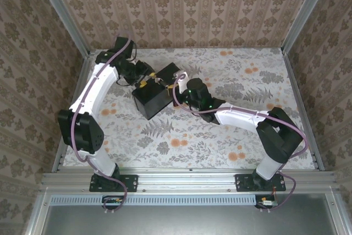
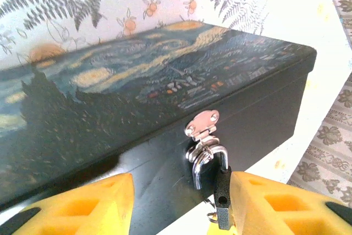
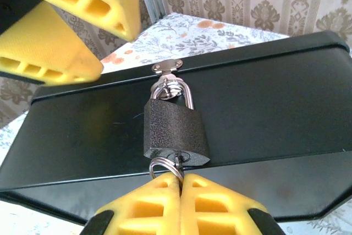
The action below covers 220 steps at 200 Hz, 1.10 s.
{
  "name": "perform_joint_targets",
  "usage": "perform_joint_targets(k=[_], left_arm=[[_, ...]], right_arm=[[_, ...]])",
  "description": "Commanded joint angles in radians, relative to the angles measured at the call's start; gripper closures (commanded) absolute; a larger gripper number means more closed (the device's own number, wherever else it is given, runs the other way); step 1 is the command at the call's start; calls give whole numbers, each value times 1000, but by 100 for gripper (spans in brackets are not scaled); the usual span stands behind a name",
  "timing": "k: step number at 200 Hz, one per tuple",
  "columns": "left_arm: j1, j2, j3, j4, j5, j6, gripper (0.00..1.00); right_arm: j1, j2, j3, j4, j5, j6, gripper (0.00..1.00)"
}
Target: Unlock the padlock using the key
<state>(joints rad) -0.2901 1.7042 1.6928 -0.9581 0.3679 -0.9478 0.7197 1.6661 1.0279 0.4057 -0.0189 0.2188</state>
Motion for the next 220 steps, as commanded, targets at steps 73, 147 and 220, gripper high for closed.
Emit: perform_joint_targets(k=[73, 147, 220], left_arm=[[33, -5, 25, -72, -145, 411, 53], [19, -3, -59, -70, -131, 458, 55], [10, 0, -53, -82, -118, 479, 55]], right_arm=[[-72, 27, 195, -261, -136, 522, 97], [-81, 8, 200, -363, -173, 417, 72], [-131, 43, 341, -547, -167, 273, 65]])
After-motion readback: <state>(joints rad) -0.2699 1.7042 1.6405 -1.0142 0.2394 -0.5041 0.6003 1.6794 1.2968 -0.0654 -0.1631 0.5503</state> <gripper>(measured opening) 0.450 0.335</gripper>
